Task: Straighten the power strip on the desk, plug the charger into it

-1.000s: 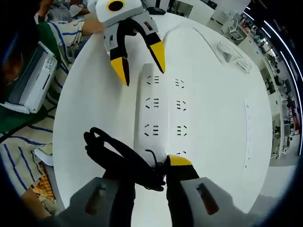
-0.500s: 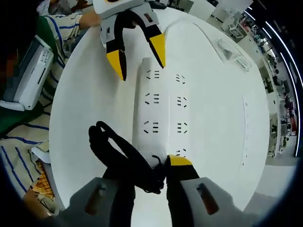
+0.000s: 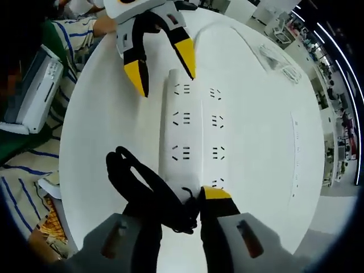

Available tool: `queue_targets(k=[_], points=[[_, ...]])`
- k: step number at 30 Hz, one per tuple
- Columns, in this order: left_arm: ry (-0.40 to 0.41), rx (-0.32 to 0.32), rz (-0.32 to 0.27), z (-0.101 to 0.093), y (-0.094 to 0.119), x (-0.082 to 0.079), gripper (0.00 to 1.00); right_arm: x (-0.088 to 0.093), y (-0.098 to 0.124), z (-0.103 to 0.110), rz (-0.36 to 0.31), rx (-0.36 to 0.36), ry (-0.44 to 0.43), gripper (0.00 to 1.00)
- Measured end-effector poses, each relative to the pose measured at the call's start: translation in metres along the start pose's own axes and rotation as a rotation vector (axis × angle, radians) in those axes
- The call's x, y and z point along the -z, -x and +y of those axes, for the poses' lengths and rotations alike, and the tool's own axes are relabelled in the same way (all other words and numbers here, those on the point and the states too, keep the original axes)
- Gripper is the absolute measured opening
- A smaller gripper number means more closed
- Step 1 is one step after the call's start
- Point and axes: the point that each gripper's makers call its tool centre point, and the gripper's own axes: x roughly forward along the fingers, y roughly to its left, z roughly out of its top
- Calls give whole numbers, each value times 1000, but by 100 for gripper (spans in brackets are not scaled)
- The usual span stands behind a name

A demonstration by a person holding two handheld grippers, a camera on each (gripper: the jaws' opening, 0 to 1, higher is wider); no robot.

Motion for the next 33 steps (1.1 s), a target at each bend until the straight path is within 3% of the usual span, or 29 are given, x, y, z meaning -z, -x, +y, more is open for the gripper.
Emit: queue_targets(k=[17,28,33], points=[[-7,5,12,-2,-1,2,34,1,-1,0,-20,38,-9,23],[0,-3,10,1,1,0,34,0,0,-2,-107,46,-23,24],[12,7,6,-2,1,-1,34,-1,1,-2,-195,63,-32,24]])
